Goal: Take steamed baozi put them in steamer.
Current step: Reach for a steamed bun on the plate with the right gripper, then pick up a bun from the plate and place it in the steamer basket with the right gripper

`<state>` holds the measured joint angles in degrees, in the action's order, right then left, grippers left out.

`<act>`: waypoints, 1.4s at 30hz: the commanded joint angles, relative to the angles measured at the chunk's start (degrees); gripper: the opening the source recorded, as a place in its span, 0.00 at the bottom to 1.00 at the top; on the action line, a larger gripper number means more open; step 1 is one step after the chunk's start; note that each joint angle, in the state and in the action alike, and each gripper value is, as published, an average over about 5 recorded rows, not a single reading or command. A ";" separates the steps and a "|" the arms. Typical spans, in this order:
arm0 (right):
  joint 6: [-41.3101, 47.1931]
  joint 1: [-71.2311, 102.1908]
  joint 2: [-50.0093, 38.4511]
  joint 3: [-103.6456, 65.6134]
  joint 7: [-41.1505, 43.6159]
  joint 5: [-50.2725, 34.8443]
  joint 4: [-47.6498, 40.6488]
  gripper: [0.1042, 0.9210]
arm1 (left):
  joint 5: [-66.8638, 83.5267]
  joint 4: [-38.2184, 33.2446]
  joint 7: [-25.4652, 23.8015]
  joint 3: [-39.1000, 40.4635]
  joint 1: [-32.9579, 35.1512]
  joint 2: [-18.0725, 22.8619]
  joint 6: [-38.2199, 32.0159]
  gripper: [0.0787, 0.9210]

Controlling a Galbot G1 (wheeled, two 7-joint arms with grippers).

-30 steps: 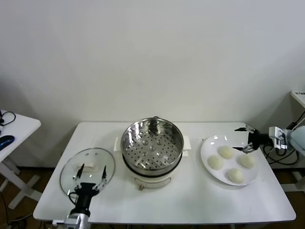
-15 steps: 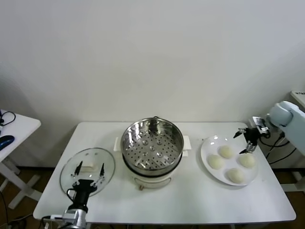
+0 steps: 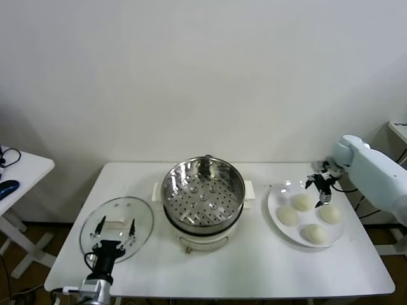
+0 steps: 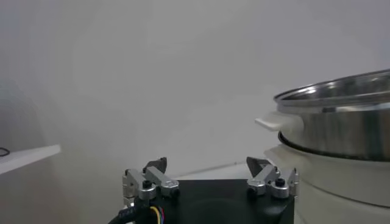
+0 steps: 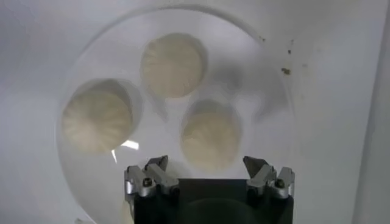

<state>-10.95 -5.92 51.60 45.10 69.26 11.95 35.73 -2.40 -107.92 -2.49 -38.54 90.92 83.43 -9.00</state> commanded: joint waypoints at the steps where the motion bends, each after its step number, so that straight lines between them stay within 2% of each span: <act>1: -2.00 2.46 4.98 -5.01 -1.47 6.04 -6.18 0.88 | -0.11 -0.26 0.16 -0.10 0.10 -0.14 0.76 0.88; 21: -2.93 3.98 7.33 -8.24 -2.14 8.99 -9.26 0.88 | 0.08 -0.02 0.11 -0.95 1.11 -0.36 0.03 0.88; 27: -4.54 4.16 8.26 -11.63 -2.23 12.51 -10.98 0.79 | 0.03 0.00 0.09 -0.84 1.05 -0.29 0.11 0.88; 42: -5.61 4.47 8.06 -13.12 -2.43 13.45 -10.73 0.72 | 0.01 0.03 0.08 -0.85 1.15 -0.36 0.36 0.88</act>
<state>-16.10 -1.53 59.35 33.17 66.82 24.32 25.45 -2.33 -107.89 -2.41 -39.41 92.08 83.10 -8.66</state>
